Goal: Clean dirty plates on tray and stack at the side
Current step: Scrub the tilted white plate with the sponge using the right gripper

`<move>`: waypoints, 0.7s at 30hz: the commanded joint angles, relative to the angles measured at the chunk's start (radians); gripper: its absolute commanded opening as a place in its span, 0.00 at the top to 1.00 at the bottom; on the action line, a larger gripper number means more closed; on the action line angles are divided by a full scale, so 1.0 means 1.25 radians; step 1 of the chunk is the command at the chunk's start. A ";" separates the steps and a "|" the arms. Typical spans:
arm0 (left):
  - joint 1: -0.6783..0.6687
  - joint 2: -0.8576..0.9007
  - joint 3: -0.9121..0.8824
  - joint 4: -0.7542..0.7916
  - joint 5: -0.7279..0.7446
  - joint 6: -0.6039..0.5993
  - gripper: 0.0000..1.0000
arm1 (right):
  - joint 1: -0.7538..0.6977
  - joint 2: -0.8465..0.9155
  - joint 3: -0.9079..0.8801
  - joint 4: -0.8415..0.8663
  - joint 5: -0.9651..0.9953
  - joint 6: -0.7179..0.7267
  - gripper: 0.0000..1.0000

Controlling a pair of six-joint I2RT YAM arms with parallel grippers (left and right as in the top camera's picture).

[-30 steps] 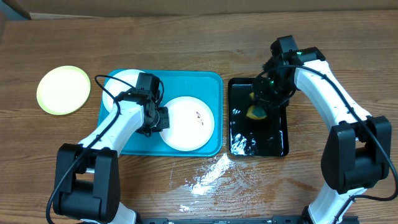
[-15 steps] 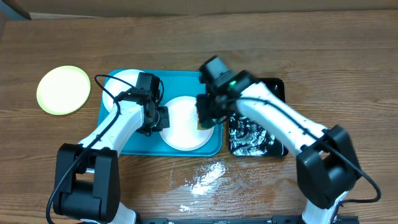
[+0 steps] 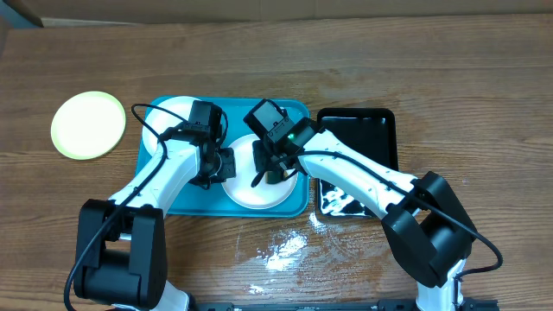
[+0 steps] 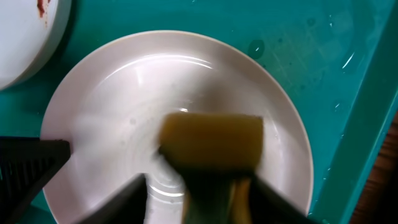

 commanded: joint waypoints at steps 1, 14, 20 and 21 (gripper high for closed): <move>-0.007 0.006 0.013 -0.005 -0.019 0.000 0.96 | 0.000 0.002 0.005 -0.019 -0.002 -0.004 0.34; -0.007 0.006 0.013 -0.012 -0.019 0.000 0.96 | 0.003 0.074 0.003 -0.060 -0.005 -0.007 0.49; -0.007 0.006 0.013 -0.015 -0.020 0.000 0.96 | 0.016 0.075 0.004 -0.097 -0.005 -0.006 0.86; -0.007 0.006 0.013 -0.015 -0.020 0.000 0.96 | 0.016 0.075 0.003 -0.107 -0.005 -0.006 0.90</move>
